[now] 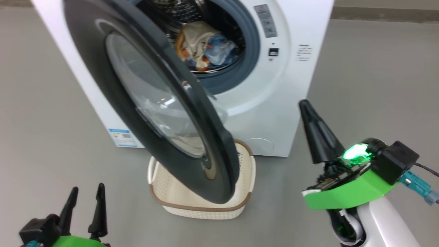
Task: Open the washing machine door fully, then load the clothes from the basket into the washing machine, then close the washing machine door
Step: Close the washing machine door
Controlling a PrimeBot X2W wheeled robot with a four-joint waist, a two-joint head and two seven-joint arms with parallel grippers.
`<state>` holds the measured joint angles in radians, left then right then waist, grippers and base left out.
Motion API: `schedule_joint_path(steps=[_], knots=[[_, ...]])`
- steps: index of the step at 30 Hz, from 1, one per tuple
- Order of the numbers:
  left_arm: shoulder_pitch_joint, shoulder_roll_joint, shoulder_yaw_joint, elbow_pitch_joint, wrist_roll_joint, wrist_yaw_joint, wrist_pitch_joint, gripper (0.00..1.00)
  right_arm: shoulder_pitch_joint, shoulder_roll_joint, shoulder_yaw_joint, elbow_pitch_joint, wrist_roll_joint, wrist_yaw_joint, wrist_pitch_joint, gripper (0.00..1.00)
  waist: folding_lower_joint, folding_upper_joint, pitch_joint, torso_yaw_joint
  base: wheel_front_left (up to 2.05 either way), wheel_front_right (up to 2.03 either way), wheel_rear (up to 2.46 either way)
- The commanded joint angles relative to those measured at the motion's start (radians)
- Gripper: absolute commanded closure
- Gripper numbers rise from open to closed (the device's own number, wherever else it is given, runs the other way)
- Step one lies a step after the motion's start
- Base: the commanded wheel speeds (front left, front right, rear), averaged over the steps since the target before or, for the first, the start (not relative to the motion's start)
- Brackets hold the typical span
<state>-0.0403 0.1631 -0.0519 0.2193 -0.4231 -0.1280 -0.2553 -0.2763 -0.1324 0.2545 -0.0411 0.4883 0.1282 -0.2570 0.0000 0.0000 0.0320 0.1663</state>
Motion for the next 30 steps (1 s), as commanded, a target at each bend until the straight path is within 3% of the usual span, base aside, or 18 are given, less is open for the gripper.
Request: schedule_joint_path(steps=[1, 6, 10, 18, 30], knots=[[-0.042, 0.017, 0.03, -0.016, 0.011, -0.002, -0.006, 0.0, -0.033, 0.006, 0.044, -0.053, 0.005, 0.003, -0.005, 1.0, 0.0, 0.0, -0.007, 0.036, 0.0, 0.0, 0.0], [-0.044, 0.012, 0.021, -0.006, 0.009, -0.002, -0.006, 0.0, -0.044, 0.004, 0.138, -0.129, 0.019, 0.003, -0.005, 1.0, 0.0, 0.0, -0.022, 0.084, 0.0, 0.0, 0.0], [-0.046, 0.011, 0.016, -0.001, 0.007, -0.002, -0.006, 0.0, -0.044, -0.014, 0.224, -0.122, 0.023, 0.003, -0.005, 1.0, 0.0, 0.0, -0.03, 0.117, 0.0, 0.0, 0.0], [-0.049, 0.009, 0.008, 0.001, 0.0, -0.002, -0.006, 0.0, -0.041, -0.061, 0.342, 0.044, 0.018, 0.003, 0.009, 1.0, 0.0, 0.0, -0.034, 0.169, 0.0, 0.0, 0.0], [-0.05, 0.008, 0.014, -0.016, -0.011, -0.003, -0.006, 0.0, -0.067, -0.07, 0.363, 0.247, 0.031, 0.003, 0.018, 1.0, 0.0, 0.0, -0.017, 0.19, 0.0, 0.0, 0.0]])
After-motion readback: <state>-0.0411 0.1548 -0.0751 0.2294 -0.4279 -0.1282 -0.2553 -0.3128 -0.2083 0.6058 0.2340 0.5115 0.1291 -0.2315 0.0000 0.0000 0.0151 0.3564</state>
